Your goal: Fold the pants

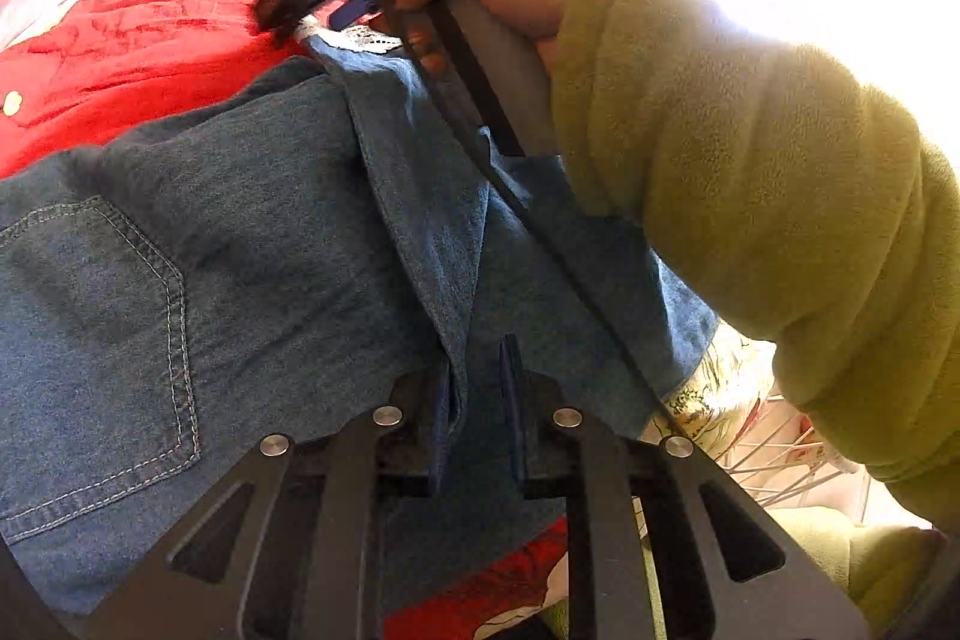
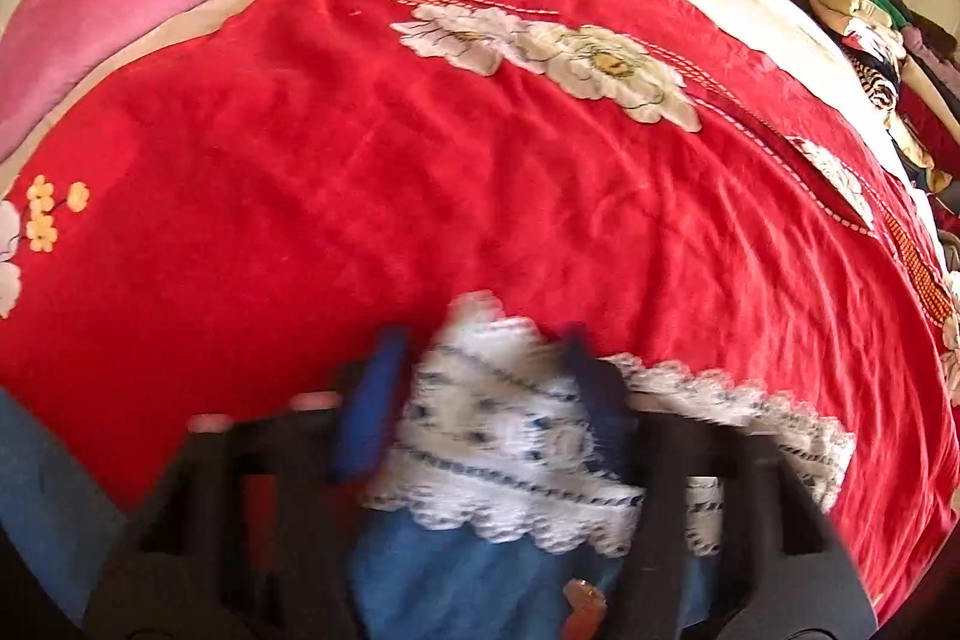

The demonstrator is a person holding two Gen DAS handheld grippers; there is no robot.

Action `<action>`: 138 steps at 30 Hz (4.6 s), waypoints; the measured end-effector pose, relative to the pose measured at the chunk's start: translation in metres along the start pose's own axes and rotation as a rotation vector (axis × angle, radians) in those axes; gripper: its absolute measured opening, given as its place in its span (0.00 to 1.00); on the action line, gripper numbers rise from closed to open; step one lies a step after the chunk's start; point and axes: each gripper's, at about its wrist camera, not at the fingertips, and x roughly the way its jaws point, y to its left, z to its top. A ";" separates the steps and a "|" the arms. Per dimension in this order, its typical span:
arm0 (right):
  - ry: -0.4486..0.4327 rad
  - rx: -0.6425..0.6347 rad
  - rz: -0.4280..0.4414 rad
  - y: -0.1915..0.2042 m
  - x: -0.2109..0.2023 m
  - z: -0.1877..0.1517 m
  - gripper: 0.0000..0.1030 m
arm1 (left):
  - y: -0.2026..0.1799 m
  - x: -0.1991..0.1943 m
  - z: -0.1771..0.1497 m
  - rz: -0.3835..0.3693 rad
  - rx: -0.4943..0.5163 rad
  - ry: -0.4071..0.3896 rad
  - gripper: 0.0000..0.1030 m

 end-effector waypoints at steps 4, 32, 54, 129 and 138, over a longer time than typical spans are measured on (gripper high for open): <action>-0.051 0.098 0.050 -0.032 -0.025 -0.009 0.05 | 0.008 -0.006 0.001 -0.003 -0.018 -0.009 0.14; -0.156 0.464 0.110 -0.130 -0.218 -0.269 0.05 | -0.016 -0.071 -0.022 0.117 0.163 -0.111 0.06; -0.159 0.400 -0.071 -0.121 -0.212 -0.296 0.36 | -0.034 -0.057 -0.047 0.112 0.250 0.035 0.32; -0.245 0.348 0.131 -0.138 -0.186 -0.229 0.65 | 0.027 -0.092 0.047 0.296 -0.058 -0.175 0.88; -0.185 0.428 0.206 -0.201 -0.130 -0.178 0.65 | 0.050 -0.029 0.111 0.243 -0.088 -0.102 0.88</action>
